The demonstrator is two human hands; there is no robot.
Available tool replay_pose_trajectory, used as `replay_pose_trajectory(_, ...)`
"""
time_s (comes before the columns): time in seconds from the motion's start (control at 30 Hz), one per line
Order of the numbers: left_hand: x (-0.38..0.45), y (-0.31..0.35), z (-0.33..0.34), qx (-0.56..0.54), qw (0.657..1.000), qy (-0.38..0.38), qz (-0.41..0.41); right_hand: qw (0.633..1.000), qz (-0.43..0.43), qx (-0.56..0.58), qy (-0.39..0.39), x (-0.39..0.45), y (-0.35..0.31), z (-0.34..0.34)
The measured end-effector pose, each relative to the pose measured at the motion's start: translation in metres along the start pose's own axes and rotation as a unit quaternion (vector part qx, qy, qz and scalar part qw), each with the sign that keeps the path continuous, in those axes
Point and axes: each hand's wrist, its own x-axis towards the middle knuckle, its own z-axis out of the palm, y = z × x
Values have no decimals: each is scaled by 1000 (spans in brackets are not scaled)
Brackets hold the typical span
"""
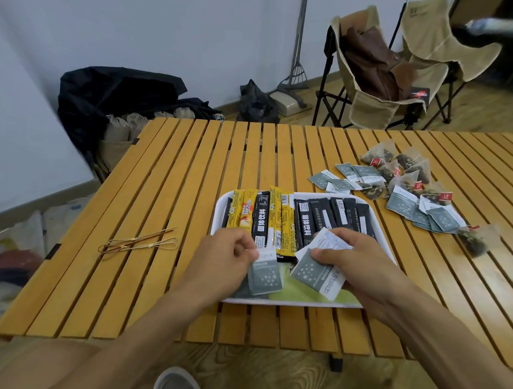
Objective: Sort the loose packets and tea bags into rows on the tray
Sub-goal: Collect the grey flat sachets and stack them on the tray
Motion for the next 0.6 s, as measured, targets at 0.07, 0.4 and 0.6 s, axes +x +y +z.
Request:
replay_pose_trajectory(0.07, -1, 1, 5, 41, 999, 5, 20, 1000, -2, 3, 3, 0, -1, -2)
replay_pose_trajectory(0.4, -5, 0, 9, 114, 989, 21, 95, 1000, 5, -6, -8, 0, 5, 3)
replay_pose_trajectory(0.6, -4, -4, 14, 164, 976, -55, 130, 1000, 23, 9, -10, 1, 7, 4)
